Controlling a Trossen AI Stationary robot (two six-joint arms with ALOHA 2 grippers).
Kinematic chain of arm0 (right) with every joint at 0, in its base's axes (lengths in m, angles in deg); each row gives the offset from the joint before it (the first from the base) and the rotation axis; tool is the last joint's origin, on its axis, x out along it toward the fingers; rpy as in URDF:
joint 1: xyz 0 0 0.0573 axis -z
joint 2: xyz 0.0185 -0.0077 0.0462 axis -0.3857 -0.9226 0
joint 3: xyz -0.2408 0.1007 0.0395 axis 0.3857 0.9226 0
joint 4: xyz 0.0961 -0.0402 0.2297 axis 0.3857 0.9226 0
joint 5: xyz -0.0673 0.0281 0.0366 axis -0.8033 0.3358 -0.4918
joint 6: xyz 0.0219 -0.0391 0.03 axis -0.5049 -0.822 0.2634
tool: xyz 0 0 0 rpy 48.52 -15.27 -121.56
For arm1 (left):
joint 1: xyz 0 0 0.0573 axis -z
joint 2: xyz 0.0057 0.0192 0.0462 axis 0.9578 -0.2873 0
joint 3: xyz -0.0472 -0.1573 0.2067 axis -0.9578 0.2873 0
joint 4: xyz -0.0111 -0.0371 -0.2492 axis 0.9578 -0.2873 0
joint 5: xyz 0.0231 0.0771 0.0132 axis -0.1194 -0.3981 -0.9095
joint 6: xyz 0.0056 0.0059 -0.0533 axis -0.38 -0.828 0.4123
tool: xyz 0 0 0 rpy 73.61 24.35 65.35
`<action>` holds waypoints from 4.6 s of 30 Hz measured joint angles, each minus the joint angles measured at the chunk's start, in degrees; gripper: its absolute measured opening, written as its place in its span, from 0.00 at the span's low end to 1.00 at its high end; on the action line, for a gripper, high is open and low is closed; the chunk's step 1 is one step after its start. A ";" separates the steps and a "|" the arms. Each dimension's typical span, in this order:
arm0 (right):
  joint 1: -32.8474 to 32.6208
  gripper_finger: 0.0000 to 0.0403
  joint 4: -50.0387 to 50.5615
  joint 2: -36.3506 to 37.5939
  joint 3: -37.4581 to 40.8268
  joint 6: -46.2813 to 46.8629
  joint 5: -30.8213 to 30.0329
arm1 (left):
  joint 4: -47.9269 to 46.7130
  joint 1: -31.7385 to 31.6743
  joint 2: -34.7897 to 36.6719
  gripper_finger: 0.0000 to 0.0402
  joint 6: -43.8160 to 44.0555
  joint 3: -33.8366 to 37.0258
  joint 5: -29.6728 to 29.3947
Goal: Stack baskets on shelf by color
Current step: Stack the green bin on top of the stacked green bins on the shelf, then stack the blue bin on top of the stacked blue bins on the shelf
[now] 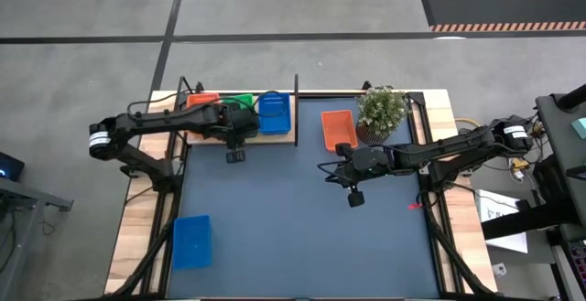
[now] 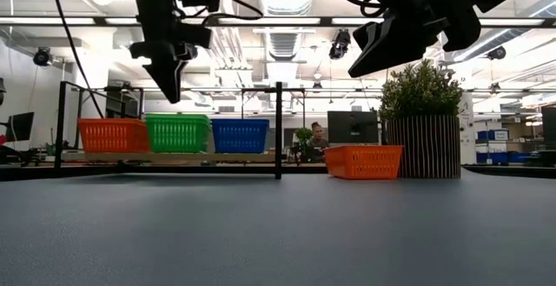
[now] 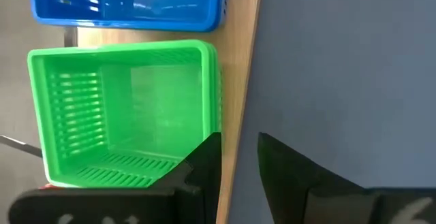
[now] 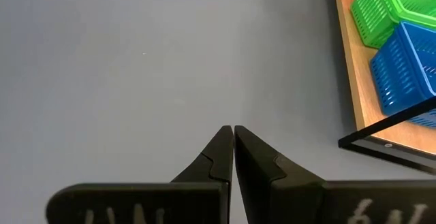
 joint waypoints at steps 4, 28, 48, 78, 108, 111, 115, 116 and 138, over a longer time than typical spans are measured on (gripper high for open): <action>0.00 0.02 0.01 0.00 0.00 0.00 0.00 | -1.69 -0.01 -0.61 0.20 -1.29 0.02 0.04; 0.00 0.02 0.20 0.00 0.00 0.11 0.00 | -2.54 -0.67 -0.54 0.20 -1.28 8.55 -10.75; 0.00 0.02 0.36 0.00 0.00 -2.33 0.02 | -7.55 15.58 -0.23 0.20 25.68 0.87 4.17; 0.00 0.02 -0.41 -0.02 1.19 -1.83 0.70 | 4.48 70.87 -10.42 0.20 80.44 -0.25 22.09; 0.00 0.02 -0.47 -0.02 1.77 -0.43 1.68 | 5.36 74.35 -19.46 0.41 77.26 0.15 24.22; 0.00 0.02 -0.45 -0.02 1.77 -0.55 1.72 | 5.37 74.35 -20.30 0.34 76.76 0.15 24.22; 0.00 0.02 -0.44 -0.02 1.77 -0.57 1.75 | 5.42 74.32 -20.68 0.20 76.78 0.15 24.23; 0.00 0.02 -0.43 -0.01 1.77 -0.57 1.75 | 5.41 74.32 -20.61 0.15 76.78 0.15 24.22; 0.00 0.02 0.72 -0.01 1.77 -0.59 1.70 | -12.21 58.74 -19.62 0.00 70.50 -14.19 23.79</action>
